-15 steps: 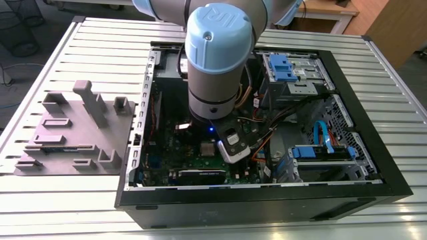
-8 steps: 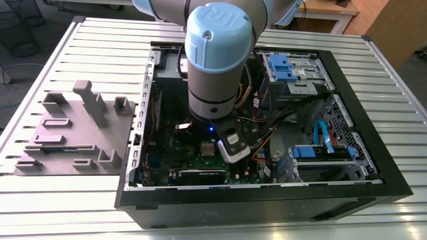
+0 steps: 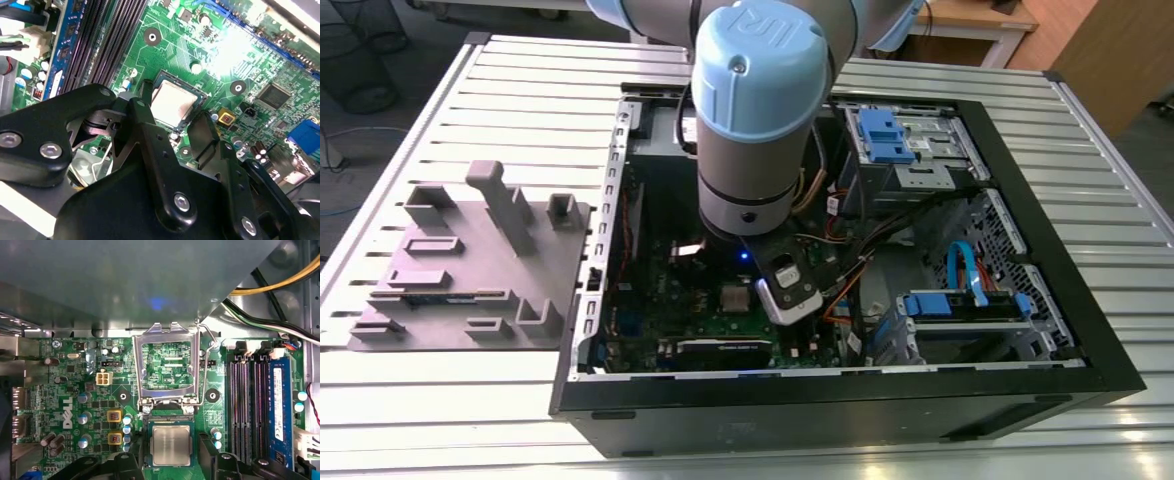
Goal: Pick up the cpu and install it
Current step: 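Place the cpu into insertion slot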
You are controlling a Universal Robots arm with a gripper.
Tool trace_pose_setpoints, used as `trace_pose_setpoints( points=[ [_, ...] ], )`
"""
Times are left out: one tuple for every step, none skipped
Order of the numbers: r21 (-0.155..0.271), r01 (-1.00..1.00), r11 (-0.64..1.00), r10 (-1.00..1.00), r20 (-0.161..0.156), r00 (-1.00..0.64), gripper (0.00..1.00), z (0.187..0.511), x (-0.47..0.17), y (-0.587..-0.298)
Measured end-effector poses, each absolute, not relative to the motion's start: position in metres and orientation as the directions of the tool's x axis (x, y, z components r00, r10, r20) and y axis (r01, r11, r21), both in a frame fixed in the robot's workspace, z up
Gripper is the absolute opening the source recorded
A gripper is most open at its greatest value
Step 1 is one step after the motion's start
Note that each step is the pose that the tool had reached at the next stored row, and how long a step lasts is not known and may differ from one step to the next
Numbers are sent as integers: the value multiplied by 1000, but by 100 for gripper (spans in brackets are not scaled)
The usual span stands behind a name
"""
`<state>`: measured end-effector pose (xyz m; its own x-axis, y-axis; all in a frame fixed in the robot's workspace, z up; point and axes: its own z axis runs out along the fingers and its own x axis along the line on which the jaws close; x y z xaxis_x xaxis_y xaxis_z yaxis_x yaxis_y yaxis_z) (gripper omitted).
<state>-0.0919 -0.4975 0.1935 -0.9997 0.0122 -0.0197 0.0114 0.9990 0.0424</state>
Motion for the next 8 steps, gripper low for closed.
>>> trace_pose_setpoints(
  points=[
    [42,13,999,14,-20,-1000,55,193,-92,-497],
    [42,13,999,14,-20,-1000,55,193,-92,-498],
    [42,13,999,14,-20,-1000,55,193,-92,-498],
    [42,14,999,15,-20,-1000,55,193,-92,-498],
    [42,14,999,15,-20,-1000,55,193,-92,-498],
    [42,14,999,15,-20,-1000,55,193,-92,-498],
    [42,14,999,15,-20,-1000,55,193,-92,-498],
    [42,15,999,15,-20,-1000,55,193,-92,-498]
  ],
)
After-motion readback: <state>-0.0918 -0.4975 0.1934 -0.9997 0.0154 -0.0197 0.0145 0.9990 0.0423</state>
